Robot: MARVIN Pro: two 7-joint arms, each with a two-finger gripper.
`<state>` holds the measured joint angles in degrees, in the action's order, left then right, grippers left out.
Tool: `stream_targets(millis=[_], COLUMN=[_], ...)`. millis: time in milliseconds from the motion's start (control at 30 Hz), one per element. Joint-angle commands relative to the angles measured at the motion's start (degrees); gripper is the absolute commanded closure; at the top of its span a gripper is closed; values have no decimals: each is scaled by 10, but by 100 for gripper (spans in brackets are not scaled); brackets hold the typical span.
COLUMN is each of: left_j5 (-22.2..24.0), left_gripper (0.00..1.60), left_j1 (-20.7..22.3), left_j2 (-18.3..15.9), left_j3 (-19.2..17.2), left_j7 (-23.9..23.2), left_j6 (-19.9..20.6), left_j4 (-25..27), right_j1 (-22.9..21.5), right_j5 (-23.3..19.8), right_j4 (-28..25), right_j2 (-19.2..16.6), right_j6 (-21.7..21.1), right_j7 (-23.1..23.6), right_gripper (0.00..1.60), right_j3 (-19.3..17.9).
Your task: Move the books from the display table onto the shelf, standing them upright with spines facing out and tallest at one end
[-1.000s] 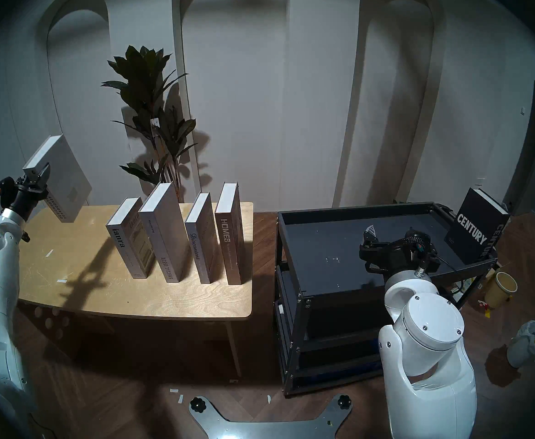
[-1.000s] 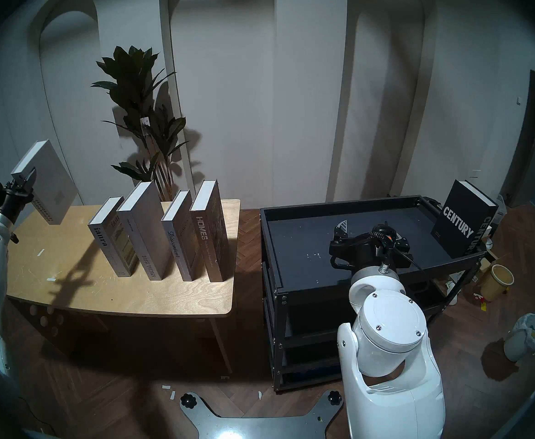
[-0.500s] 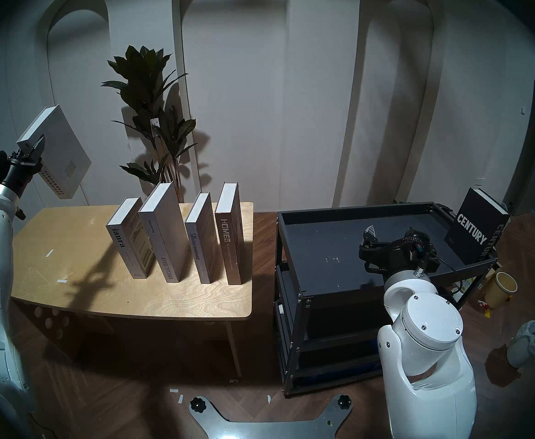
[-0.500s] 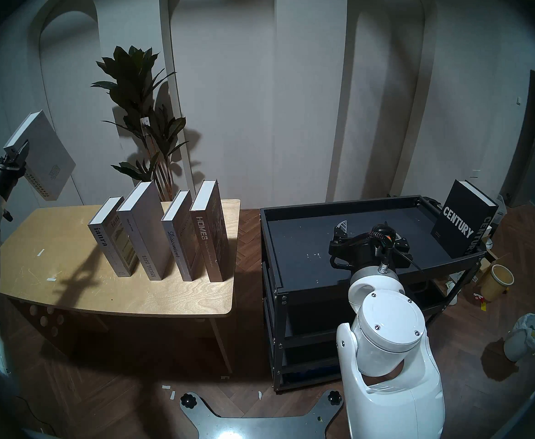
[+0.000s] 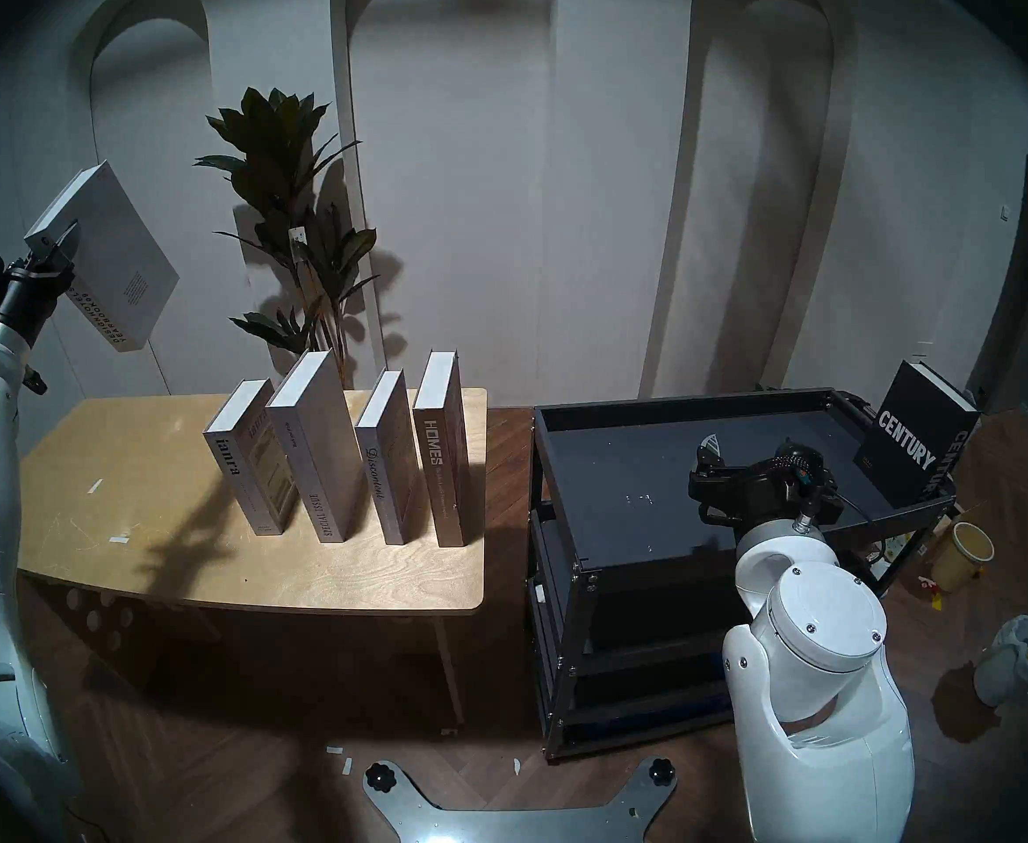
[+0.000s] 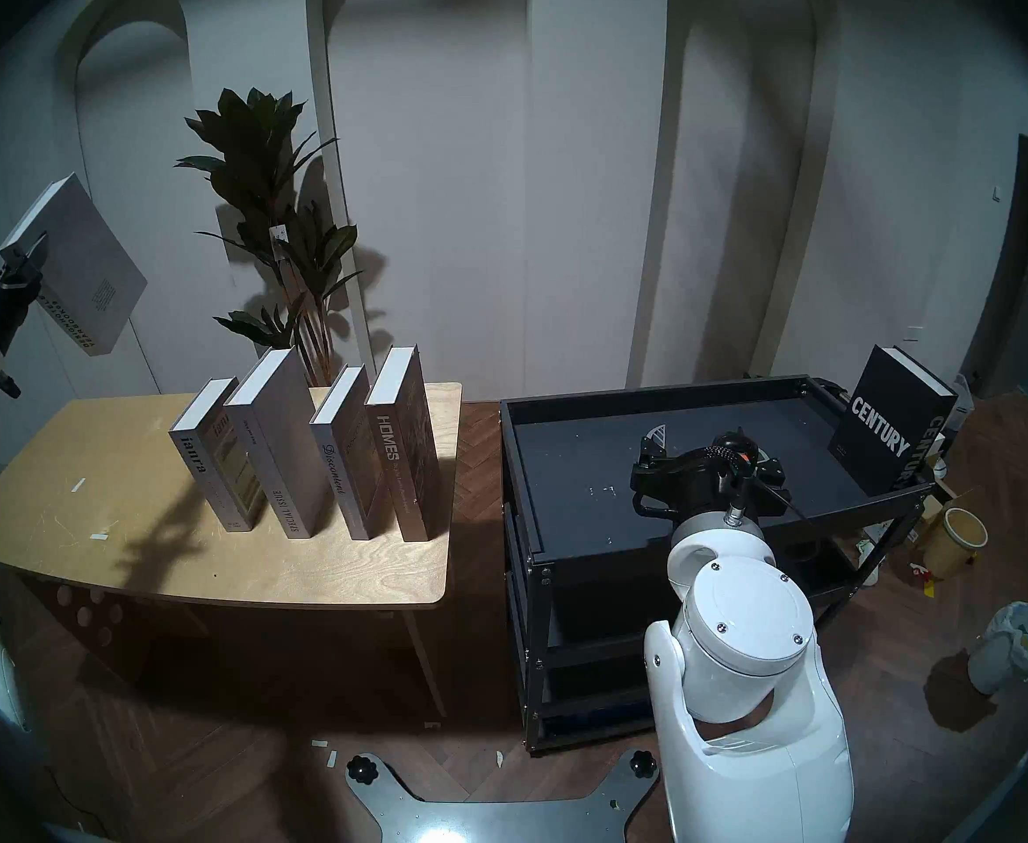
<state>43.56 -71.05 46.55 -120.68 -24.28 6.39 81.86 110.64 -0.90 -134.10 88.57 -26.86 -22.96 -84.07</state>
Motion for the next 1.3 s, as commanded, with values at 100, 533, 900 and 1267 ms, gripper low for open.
stream_targets(millis=[100, 533, 900, 1267], left_j5=[21, 44, 62, 83], left_gripper=[160, 160, 160, 160], left_j1=[0, -14, -25, -24], left_j2=[13, 49, 79, 102], left_j3=[-37, -75, -67, -28], left_j7=[39, 111, 162, 198], left_j6=[35, 106, 169, 223], left_j4=[79, 184, 264, 347], right_j1=[-5, -41, -115, -183], right_j5=[-1, -4, -6, 2], right_j4=[-8, -10, 37, 123], right_j2=[-2, -6, 3, 5], right_j6=[2, 8, 2, 2], right_j7=[-2, -1, 12, 26], right_gripper=[0, 0, 0, 0], right_j3=[0, 26, 69, 122])
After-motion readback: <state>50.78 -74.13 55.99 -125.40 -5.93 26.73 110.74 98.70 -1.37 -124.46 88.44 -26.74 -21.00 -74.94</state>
